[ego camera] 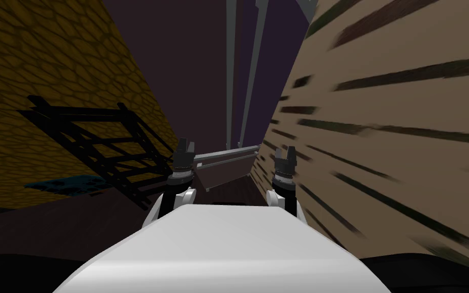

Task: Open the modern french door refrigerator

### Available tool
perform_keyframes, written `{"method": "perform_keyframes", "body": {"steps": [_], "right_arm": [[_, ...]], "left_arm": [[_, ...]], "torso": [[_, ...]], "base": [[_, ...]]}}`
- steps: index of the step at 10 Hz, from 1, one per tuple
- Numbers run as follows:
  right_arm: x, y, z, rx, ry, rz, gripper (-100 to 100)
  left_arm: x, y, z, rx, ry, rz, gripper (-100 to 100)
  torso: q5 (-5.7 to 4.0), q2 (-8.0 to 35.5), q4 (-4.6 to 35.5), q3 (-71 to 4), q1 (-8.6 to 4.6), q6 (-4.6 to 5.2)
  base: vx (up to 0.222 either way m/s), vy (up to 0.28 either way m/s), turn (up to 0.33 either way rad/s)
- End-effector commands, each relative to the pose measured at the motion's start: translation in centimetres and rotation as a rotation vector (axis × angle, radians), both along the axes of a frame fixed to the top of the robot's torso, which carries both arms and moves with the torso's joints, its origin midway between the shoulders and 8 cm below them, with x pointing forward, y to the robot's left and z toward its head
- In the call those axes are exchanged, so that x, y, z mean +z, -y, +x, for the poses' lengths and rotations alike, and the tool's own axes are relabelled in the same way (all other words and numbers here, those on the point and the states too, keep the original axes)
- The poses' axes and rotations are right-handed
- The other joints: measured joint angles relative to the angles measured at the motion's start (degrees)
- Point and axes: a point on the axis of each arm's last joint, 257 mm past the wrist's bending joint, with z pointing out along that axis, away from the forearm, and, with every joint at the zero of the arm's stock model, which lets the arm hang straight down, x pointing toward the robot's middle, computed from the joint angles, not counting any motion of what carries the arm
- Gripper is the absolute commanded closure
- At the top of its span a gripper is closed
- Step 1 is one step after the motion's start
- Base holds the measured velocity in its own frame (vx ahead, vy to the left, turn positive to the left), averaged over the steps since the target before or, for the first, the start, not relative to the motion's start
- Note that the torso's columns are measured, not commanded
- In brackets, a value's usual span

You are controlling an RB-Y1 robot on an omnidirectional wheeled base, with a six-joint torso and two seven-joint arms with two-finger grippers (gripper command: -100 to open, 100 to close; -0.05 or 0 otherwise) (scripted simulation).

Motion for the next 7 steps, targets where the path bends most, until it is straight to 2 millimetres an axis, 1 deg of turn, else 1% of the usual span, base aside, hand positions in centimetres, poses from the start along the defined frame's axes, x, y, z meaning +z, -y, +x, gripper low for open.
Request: {"method": "perform_keyframes", "body": {"steps": [1,3,7], "right_arm": [[0.00,0.00,0.00,0.000,0.000,0.000,0],[0.01,0.00,0.00,0.000,0.000,0.000,0],[0.01,0.00,-0.01,0.000,0.000,0.000,0]], "left_arm": [[0.00,0.00,0.00,0.000,0.000,0.000,0],[0.01,0.00,0.00,0.000,0.000,0.000,0],[0.01,0.00,-0.01,0.000,0.000,0.000,0]], "torso": [[0.00,2.3,2.3,-4.7,0.00,0.00],[0.00,10.0,10.1,-20.1,0.00,0.00],[0.00,26.9,26.9,-53.8,0.00,0.00]], "base": [[0.000,0.000,0.000],[0.000,0.000,0.000],[0.000,0.000,0.000]]}}
